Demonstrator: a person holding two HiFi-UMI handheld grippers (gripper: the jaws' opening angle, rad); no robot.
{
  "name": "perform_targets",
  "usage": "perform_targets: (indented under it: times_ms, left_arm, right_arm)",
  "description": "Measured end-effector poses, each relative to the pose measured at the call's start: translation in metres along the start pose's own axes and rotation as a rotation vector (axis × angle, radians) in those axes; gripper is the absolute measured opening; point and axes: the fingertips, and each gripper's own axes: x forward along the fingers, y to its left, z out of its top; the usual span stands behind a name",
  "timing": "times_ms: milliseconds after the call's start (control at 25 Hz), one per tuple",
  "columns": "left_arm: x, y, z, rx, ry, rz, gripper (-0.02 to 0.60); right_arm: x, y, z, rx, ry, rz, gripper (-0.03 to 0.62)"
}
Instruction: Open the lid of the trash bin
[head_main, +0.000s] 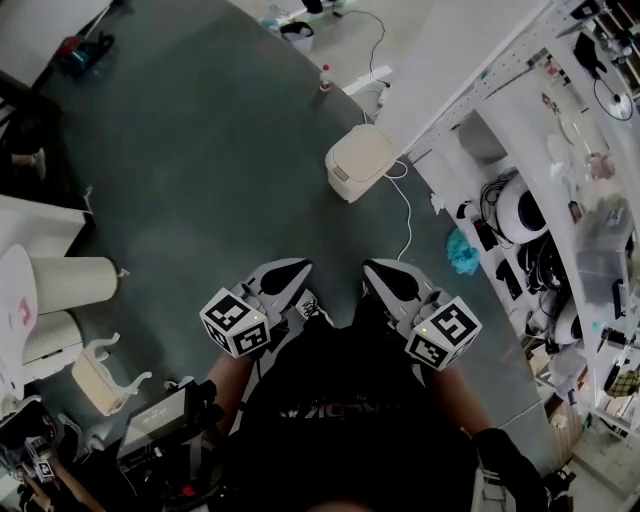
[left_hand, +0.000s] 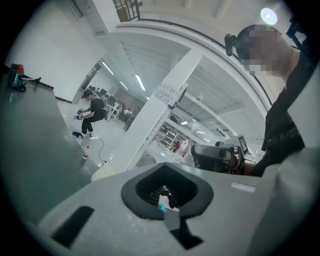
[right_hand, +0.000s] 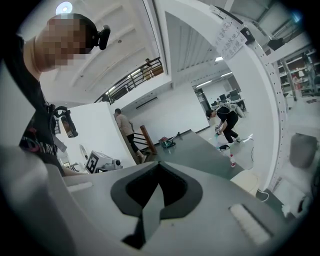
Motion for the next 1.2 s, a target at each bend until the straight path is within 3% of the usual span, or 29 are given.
perform_targets:
  times_ms: [560, 920, 1200]
  left_arm:
    - [0.076, 0.072, -0.014, -0.037, 0.031, 0.166, 0.000]
    - [0.173, 0.161, -0.036, -0.031, 0.063, 0.250, 0.000]
    - [0.233, 0.242, -0.081, 0.040, 0.168, 0.340, 0.000]
  right_arm:
    - [0.021, -0.097, 0.017, 0.026, 0.078, 0.080, 0.008]
    - [0.037, -0.202, -0.005, 0.081, 0.136, 0.075, 0.008]
    - [0.052, -0.264, -0.031, 0.110, 0.170, 0.059, 0.008]
